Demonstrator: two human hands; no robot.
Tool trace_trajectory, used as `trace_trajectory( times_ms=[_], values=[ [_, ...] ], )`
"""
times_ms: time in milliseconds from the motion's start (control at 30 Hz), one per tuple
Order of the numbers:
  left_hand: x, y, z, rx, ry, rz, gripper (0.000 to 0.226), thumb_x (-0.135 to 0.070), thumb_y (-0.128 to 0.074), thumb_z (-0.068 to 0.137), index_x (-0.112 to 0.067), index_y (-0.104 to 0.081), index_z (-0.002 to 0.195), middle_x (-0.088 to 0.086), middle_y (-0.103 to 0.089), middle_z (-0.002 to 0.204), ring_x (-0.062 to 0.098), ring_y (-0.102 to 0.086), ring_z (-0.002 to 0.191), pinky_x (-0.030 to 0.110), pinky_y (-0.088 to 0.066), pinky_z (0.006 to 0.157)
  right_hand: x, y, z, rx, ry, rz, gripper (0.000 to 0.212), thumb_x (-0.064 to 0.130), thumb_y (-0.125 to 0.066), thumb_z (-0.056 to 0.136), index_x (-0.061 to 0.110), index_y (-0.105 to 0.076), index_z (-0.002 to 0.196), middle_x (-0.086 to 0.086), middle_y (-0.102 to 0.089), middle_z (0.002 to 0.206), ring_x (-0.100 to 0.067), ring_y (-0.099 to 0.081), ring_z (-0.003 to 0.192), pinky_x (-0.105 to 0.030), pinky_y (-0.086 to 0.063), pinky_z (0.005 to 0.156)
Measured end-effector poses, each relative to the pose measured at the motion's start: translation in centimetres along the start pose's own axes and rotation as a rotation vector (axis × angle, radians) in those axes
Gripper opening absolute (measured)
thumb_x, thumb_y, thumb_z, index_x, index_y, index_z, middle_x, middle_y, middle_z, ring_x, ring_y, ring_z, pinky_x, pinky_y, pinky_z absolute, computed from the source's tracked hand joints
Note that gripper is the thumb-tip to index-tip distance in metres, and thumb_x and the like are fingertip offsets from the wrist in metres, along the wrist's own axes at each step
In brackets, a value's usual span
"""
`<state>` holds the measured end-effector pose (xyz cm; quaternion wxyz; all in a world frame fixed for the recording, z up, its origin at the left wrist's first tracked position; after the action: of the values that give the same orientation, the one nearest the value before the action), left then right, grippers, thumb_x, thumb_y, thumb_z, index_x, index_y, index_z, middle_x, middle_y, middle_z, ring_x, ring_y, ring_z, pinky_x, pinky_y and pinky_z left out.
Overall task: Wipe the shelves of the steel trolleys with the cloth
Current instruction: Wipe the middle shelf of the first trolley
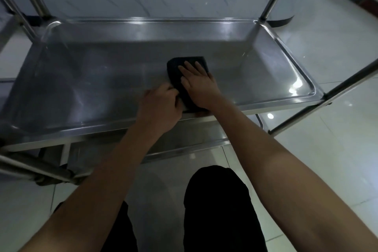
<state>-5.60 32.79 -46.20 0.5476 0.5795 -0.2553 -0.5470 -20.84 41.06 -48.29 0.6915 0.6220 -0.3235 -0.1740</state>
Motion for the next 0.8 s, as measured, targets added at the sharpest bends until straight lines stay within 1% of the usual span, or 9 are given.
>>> trace_trajectory(
  times_ms=[67, 167, 333, 533, 600, 667, 733, 800],
  values=[
    [0.3, -0.2, 0.0, 0.010, 0.001, 0.009, 0.029, -0.035, -0.047, 0.097, -0.019, -0.070, 0.107, 0.000, -0.063, 0.111, 0.022, -0.059, 0.098, 0.040, -0.048, 0.089, 0.2, 0.0, -0.2, -0.006, -0.014, -0.017, 0.052, 0.040, -0.025, 0.106, 0.031, -0.023, 0.157, 0.005, -0.012, 0.167, -0.024, -0.004, 0.154, -0.055, -0.011, 0.121],
    [0.5, -0.3, 0.1, 0.027, 0.008, 0.017, 0.029, -0.038, -0.045, 0.098, -0.022, -0.068, 0.104, -0.001, -0.061, 0.109, 0.022, -0.058, 0.097, 0.039, -0.047, 0.086, 0.3, 0.3, -0.2, 0.003, -0.022, -0.027, 0.051, 0.039, -0.025, 0.107, 0.031, -0.022, 0.157, 0.005, -0.012, 0.167, -0.022, -0.004, 0.154, -0.053, -0.010, 0.121],
    [0.7, -0.2, 0.6, 0.038, 0.007, 0.003, 0.030, -0.038, -0.046, 0.096, -0.021, -0.070, 0.102, 0.001, -0.061, 0.113, 0.023, -0.056, 0.106, 0.041, -0.042, 0.092, 0.6, 0.8, -0.2, 0.025, -0.029, -0.054, 0.051, 0.038, -0.026, 0.108, 0.030, -0.021, 0.157, 0.006, -0.012, 0.167, -0.021, -0.005, 0.154, -0.051, -0.010, 0.121],
    [0.4, 0.0, 1.0, 0.042, 0.017, 0.009, 0.027, -0.035, -0.047, 0.095, -0.019, -0.069, 0.099, 0.002, -0.060, 0.111, 0.023, -0.055, 0.103, 0.042, -0.045, 0.091, 0.4, 1.0, -0.4, 0.027, -0.022, -0.061, 0.051, 0.038, -0.026, 0.108, 0.029, -0.022, 0.157, 0.007, -0.013, 0.167, -0.019, -0.005, 0.154, -0.052, -0.011, 0.122],
    [0.1, 0.0, 1.1, 0.035, 0.031, 0.027, 0.025, -0.033, -0.048, 0.095, -0.018, -0.068, 0.094, 0.002, -0.059, 0.107, 0.023, -0.056, 0.099, 0.042, -0.046, 0.088, 0.1, 0.7, -0.2, 0.022, -0.015, -0.053, 0.051, 0.038, -0.026, 0.108, 0.029, -0.021, 0.157, 0.007, -0.012, 0.167, -0.019, -0.004, 0.154, -0.051, -0.011, 0.121],
    [-0.2, 0.1, 1.3, 0.037, 0.053, 0.026, 0.025, -0.031, -0.048, 0.095, -0.016, -0.067, 0.088, 0.003, -0.060, 0.099, 0.024, -0.057, 0.090, 0.043, -0.049, 0.085, -0.2, 0.5, -0.1, 0.013, -0.014, -0.041, 0.051, 0.040, -0.026, 0.107, 0.030, -0.021, 0.157, 0.008, -0.011, 0.167, -0.018, -0.004, 0.154, -0.051, -0.011, 0.121],
    [-0.7, 0.1, 1.4, 0.039, 0.083, 0.035, 0.027, -0.032, -0.049, 0.095, -0.015, -0.067, 0.086, 0.004, -0.060, 0.091, 0.025, -0.059, 0.081, 0.043, -0.051, 0.081, -0.5, 0.4, 0.0, 0.013, 0.012, -0.037, 0.052, 0.040, -0.026, 0.107, 0.031, -0.020, 0.158, 0.007, -0.011, 0.167, -0.018, -0.005, 0.154, -0.050, -0.012, 0.121],
    [-1.4, 0.1, 1.5, 0.022, 0.117, 0.049, 0.028, -0.034, -0.050, 0.095, -0.014, -0.067, 0.087, 0.005, -0.061, 0.090, 0.027, -0.060, 0.081, 0.044, -0.053, 0.081, -1.1, 0.6, 0.0, 0.030, 0.045, -0.041, 0.053, 0.040, -0.025, 0.107, 0.031, -0.018, 0.158, 0.007, -0.009, 0.167, -0.019, -0.004, 0.154, -0.050, -0.013, 0.120]
  ],
)
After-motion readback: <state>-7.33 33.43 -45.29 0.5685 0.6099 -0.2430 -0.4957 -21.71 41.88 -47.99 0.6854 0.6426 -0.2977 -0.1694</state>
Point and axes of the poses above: each hand's wrist, its own z-axis towards the middle knuckle, its own y-axis out of the back of the hand, x = y × z, the point moved 1 cm from there along z, towards the middle knuckle
